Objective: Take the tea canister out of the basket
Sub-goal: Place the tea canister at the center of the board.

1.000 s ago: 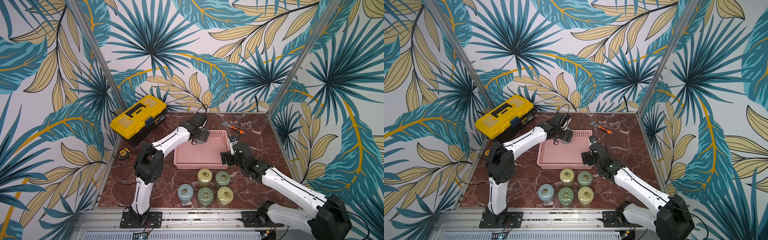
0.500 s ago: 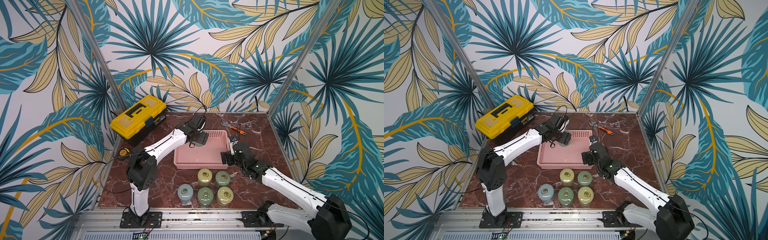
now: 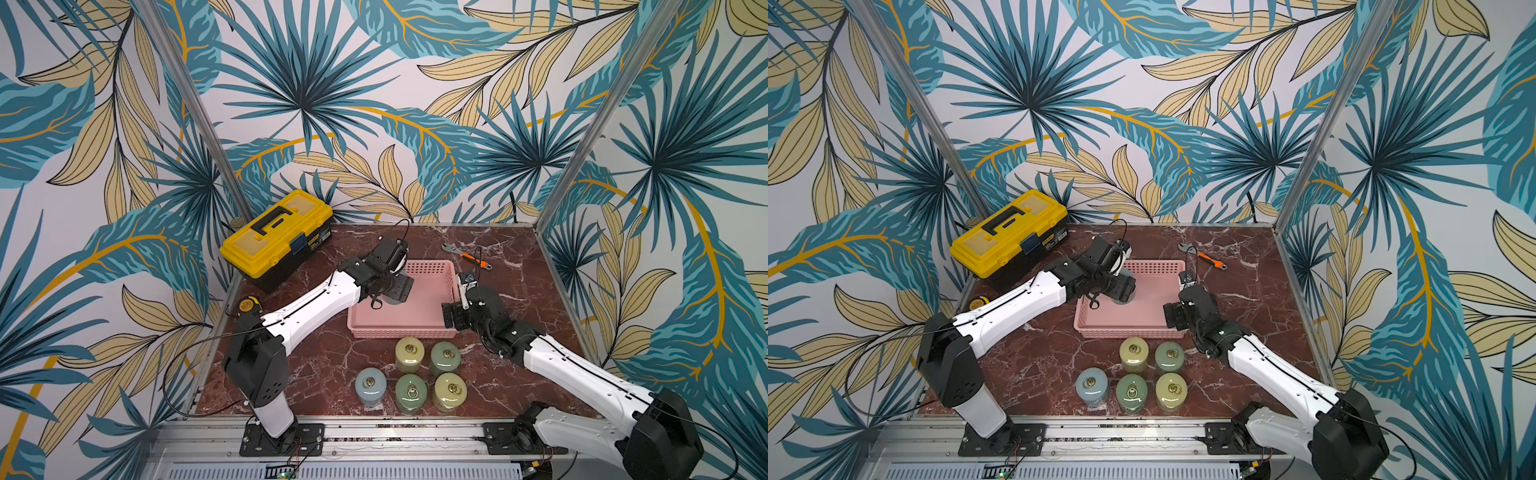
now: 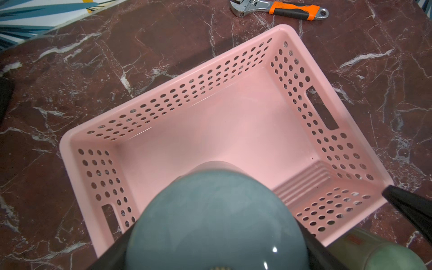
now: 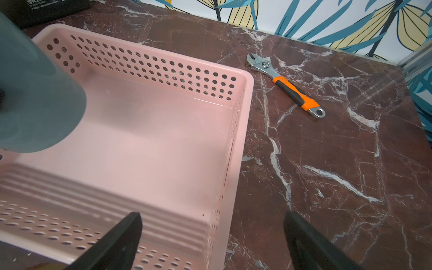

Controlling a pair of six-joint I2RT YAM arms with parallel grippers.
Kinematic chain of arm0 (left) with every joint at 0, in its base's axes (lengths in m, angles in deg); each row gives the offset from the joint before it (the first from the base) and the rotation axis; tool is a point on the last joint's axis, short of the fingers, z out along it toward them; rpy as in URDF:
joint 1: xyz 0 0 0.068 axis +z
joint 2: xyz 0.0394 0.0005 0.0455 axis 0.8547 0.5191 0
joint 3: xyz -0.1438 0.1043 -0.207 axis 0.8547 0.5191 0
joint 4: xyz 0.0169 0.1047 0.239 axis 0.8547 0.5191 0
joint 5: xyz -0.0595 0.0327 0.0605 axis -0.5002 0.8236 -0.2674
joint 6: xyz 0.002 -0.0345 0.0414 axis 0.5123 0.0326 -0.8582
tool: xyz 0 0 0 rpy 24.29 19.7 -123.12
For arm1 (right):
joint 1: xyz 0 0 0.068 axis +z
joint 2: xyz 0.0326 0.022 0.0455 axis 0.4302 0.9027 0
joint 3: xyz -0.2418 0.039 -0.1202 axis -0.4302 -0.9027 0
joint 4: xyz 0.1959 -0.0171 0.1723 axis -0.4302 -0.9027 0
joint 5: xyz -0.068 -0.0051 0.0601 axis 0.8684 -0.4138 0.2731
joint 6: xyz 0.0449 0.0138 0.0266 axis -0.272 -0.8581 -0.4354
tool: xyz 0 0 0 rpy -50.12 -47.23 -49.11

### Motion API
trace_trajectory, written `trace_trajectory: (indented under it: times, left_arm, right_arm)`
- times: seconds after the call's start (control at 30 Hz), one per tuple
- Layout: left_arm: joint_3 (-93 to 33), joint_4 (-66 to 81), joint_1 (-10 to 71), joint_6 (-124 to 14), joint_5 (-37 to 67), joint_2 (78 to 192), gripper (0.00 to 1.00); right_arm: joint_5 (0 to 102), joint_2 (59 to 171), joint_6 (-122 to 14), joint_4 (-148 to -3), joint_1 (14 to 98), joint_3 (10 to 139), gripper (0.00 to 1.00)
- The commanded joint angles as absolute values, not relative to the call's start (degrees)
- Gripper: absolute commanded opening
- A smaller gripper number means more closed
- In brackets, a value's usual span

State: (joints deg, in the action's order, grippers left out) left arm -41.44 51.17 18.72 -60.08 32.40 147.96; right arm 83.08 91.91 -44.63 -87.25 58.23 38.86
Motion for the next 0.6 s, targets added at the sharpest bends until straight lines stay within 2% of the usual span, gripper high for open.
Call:
trace_trajectory:
  times: [0.0, 0.57]
  left_arm:
    - [-39.9, 50.4, 17.7, -59.2, 34.3, 143.7, 0.45]
    - [-29.5, 53.1, 12.4, -55.3, 37.8, 131.9, 0.45]
  right_arm:
    - [84.3, 91.9, -44.6, -86.4, 58.1, 37.5, 0.99]
    - [84.3, 91.3, -44.8, -86.3, 58.0, 37.2, 0.99]
